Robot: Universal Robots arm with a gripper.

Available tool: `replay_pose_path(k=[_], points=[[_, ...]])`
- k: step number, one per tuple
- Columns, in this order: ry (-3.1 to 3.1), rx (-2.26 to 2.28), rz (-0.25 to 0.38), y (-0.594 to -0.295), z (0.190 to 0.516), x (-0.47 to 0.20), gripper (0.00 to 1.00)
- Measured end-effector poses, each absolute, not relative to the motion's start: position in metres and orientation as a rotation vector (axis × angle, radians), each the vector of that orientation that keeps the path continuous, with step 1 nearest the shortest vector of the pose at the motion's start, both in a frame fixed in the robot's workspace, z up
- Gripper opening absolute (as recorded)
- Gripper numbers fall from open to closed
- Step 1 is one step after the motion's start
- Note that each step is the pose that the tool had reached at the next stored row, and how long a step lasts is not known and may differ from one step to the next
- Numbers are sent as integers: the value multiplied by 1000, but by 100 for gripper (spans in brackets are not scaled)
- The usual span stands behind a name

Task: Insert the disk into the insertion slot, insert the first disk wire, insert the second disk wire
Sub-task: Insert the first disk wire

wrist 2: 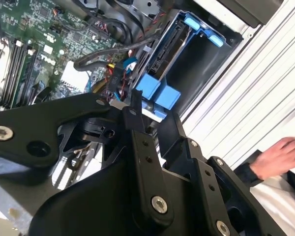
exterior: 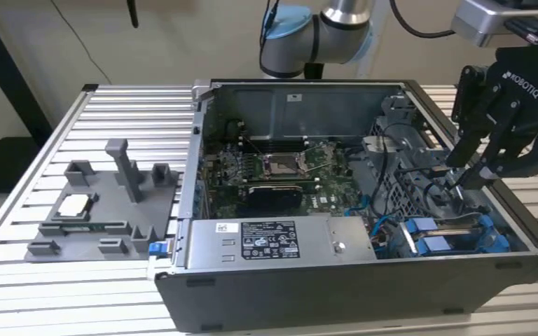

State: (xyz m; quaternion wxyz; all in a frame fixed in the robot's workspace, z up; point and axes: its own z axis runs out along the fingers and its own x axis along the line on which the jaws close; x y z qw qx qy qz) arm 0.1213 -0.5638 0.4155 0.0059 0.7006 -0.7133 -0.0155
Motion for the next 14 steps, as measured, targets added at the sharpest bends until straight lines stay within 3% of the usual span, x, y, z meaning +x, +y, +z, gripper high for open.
replay_pose_path(k=[14], points=[[-2260, 2222, -115, -556, 407, 120, 41]])
